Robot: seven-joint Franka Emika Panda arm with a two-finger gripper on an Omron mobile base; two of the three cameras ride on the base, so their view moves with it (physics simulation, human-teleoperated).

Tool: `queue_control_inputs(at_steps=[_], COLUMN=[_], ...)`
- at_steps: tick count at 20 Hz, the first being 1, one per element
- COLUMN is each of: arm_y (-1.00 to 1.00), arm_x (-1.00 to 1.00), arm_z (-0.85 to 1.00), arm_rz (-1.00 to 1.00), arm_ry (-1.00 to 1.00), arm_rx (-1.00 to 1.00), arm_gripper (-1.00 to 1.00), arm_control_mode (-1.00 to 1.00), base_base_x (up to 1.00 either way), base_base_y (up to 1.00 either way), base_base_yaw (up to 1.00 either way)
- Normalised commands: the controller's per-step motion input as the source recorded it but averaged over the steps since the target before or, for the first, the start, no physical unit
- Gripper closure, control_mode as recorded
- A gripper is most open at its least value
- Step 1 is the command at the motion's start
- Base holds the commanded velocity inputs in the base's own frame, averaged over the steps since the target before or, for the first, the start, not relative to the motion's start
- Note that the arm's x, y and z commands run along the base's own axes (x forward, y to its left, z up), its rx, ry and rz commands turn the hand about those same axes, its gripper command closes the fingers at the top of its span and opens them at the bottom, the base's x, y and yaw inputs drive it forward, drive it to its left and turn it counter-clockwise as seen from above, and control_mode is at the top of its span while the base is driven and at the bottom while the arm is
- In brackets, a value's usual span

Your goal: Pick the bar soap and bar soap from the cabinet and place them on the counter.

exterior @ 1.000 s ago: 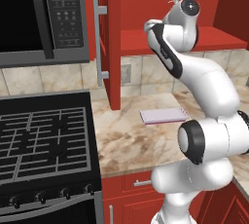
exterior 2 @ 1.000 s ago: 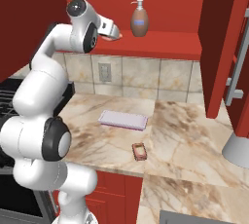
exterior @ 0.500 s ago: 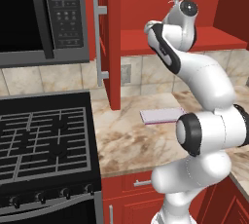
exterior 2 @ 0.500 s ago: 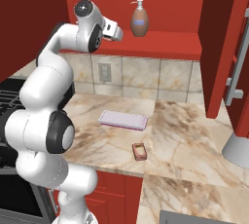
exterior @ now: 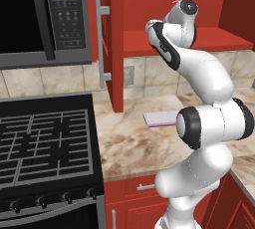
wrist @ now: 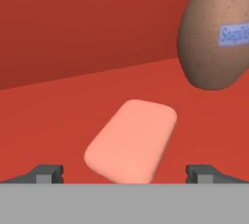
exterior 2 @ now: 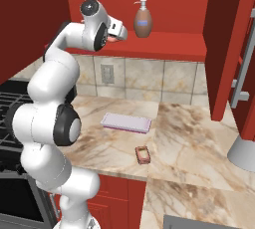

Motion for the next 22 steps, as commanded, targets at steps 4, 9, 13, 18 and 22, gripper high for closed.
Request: queue_control_inputs(at_steps=[4,9,13,18,22], arm_y=[-0.03,-0.01,0.00,0.00,0.00], arm_x=[0.23,0.17,0.10,0.09,0.11], arm_z=[-0.01,-0.07,-0.08,-0.12,-0.11], arm_rz=[0.00,0.00,0.00,0.00,0.00], arm_ry=[0.01,0.02,0.02,0.02,0.02], arm_rx=[0.01,0.00,0.00,0.00,0.00], arm_gripper=[-1.00,-1.00,-1.00,-1.00,-1.00], arm_control_mode=[-1.00,-1.00,-1.00,-1.00,-1.00], base_base_x=[0.00,0.00,0.00,0.00,0.00], base_base_y=[0.00,0.00,0.00,0.00,0.00], base_base_yaw=[0.00,0.00,0.00,0.00,0.00])
